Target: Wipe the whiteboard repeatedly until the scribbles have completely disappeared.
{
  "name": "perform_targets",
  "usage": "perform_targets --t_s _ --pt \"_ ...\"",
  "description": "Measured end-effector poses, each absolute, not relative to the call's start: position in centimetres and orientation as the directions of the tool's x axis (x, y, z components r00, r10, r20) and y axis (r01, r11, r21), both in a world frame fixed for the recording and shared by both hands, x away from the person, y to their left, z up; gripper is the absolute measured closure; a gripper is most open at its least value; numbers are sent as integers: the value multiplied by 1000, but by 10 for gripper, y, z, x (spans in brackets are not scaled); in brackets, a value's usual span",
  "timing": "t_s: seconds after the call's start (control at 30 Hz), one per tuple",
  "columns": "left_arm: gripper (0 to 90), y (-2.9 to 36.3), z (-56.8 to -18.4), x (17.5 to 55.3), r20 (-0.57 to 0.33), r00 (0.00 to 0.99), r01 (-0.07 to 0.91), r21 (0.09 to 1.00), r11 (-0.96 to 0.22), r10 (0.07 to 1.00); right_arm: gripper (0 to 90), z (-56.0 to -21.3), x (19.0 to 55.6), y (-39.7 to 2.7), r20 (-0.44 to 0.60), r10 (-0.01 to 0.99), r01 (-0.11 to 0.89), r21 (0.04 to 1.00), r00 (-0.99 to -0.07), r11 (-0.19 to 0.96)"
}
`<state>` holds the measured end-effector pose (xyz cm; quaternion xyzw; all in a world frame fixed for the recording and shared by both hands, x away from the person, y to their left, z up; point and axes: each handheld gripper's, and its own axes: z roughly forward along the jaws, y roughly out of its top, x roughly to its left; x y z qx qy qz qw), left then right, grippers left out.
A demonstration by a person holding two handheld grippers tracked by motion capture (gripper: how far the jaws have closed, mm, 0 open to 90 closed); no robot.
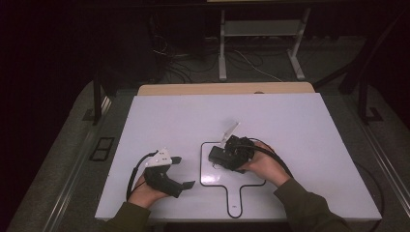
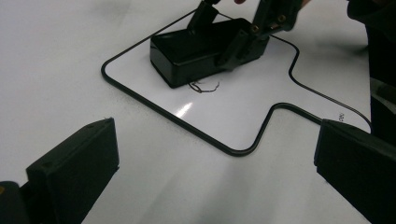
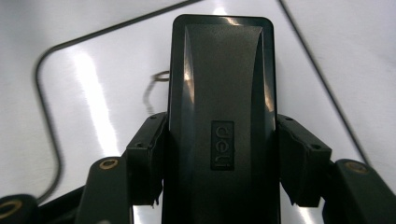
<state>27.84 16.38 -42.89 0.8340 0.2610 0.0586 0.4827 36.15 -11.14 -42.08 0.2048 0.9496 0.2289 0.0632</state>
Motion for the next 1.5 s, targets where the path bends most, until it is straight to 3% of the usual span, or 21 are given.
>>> perform_targets --t_s 0.33,0.87,1.33,1.5 --pt "0 164 -429 279 -155 857 380 834 -401 491 387 -421 376 -111 -27 455 394 459 -890 797" --pt "0 164 -429 278 -153 857 378 835 -399 492 387 -420 347 -81 -32 335 286 448 -942 847" --pt "0 164 -429 278 -154 857 378 836 -397 491 387 -420 378 -89 -23 403 350 449 -915 822" --pt "0 163 -429 278 -153 858 377 836 -399 490 387 -420 370 -84 -27 386 336 442 -922 832"
